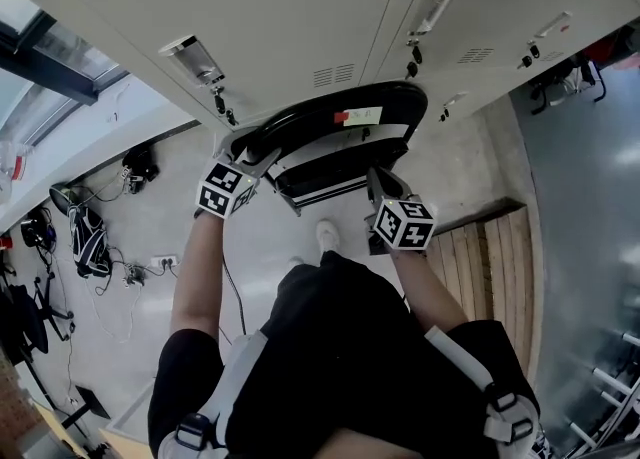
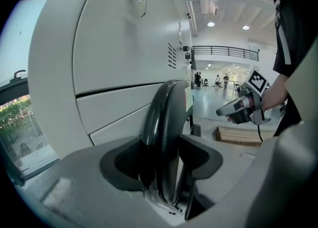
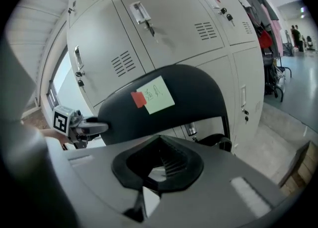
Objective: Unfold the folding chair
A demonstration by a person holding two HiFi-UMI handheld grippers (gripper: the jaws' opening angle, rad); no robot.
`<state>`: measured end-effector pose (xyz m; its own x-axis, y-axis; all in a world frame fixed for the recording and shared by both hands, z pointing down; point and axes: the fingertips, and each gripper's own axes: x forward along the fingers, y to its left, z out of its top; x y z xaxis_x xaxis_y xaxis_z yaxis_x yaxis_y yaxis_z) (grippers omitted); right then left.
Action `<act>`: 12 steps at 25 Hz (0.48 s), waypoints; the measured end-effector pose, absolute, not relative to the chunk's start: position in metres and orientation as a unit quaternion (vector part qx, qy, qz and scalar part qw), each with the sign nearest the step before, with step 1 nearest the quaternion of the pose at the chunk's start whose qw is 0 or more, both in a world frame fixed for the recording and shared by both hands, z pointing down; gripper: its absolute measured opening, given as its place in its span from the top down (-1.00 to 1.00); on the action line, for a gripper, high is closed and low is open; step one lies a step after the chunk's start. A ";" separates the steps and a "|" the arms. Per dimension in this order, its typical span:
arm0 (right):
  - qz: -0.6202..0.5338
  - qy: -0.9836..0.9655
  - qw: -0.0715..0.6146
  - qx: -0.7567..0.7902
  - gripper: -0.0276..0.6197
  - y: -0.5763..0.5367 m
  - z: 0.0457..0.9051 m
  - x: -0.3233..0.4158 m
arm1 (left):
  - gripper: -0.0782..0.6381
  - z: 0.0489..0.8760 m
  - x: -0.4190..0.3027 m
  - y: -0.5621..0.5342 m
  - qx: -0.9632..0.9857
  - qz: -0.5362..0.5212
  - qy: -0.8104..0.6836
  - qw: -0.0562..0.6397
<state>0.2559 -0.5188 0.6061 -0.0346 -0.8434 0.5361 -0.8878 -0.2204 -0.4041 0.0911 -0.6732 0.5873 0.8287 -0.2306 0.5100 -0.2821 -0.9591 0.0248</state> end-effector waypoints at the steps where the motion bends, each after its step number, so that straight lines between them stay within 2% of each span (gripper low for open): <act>1: 0.369 -0.618 0.033 0.693 0.90 -0.518 0.614 0.251 | 0.16 0.587 0.091 -0.674 0.956 0.258 -0.135 0.045; 3: 0.398 -0.605 0.027 0.689 0.88 -0.516 0.631 0.240 | 0.19 0.585 0.091 -0.675 0.958 0.251 -0.137 0.034; 5: 0.431 -0.588 0.020 0.684 0.65 -0.515 0.650 0.230 | 0.19 0.584 0.091 -0.673 0.959 0.245 -0.139 0.028; 8: 0.471 -0.552 0.010 0.688 0.58 -0.512 0.677 0.223 | 0.19 0.583 0.090 -0.668 0.960 0.240 -0.140 0.022; 12: 0.550 -0.475 -0.088 0.681 0.41 -0.513 0.702 0.215 | 0.20 0.575 0.090 -0.658 0.966 0.217 -0.140 -0.002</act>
